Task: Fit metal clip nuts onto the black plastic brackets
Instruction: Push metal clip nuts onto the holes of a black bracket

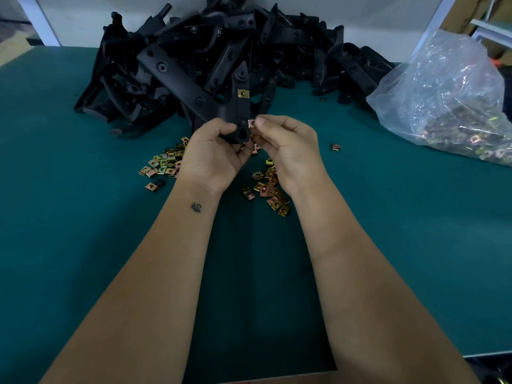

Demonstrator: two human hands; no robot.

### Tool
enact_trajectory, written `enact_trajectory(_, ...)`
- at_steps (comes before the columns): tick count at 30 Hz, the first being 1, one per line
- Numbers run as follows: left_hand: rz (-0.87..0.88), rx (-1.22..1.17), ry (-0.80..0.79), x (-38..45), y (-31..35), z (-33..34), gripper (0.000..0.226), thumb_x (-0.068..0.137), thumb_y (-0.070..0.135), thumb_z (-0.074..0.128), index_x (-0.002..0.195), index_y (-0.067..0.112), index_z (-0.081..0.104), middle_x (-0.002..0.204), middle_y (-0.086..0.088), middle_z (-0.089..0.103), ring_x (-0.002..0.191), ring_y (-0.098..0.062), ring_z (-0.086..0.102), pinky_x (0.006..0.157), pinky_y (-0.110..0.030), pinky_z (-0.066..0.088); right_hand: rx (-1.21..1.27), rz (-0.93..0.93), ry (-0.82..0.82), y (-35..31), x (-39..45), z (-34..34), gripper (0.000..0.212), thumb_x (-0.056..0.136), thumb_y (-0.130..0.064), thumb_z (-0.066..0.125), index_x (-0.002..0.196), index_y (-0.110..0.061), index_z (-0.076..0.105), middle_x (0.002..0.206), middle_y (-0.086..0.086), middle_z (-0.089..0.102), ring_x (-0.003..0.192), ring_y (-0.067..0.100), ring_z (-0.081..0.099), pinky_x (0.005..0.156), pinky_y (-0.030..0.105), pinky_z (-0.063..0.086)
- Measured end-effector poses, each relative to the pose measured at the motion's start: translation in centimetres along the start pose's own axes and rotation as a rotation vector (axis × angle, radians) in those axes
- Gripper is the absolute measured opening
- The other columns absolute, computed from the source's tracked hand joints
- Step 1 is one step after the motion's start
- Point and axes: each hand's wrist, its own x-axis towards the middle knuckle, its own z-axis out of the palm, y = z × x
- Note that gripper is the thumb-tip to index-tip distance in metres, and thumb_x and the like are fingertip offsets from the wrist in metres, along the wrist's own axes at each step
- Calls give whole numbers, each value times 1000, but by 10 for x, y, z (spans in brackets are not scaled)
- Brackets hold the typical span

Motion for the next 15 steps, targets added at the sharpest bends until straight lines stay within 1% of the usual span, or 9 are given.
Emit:
enact_trajectory(3,5,50,9,0,-1,0,24,91,3,38,110,5,52,97,-9,61,84,-17,57,76,-25,46,11,5,16,0,0,1,15,87,7,65,78,-5,69,74,5,71,75,15,67,78,26,57)
enact_trajectory(7,-14,91,5,0,-2,2,23,92,2,38,105,7,56,95,-6,63,82,-14,55,71,-21,44,104,29,65,1,0,3,15,86,8,65,78,-5,68,80,9,69,79,18,66,86,29,55)
enact_trajectory(9,-23,96,3,0,-2,2,23,92,2,39,105,7,57,94,-6,63,82,-14,54,72,-21,43,124,37,66,1,1,3,15,86,8,65,78,-5,67,82,10,69,80,18,66,87,29,55)
enact_trajectory(12,-10,105,1,1,-1,0,26,92,1,40,112,6,56,96,-6,63,83,-14,55,73,-23,45,107,27,62,2,1,3,15,86,7,65,78,-5,67,82,10,69,82,19,65,90,31,54)
enact_trajectory(15,27,107,14,2,-1,-1,32,92,-6,41,119,7,52,96,-8,65,83,-17,60,76,-26,51,46,1,78,3,2,3,13,86,7,66,81,-4,68,80,9,68,81,17,64,87,30,53)
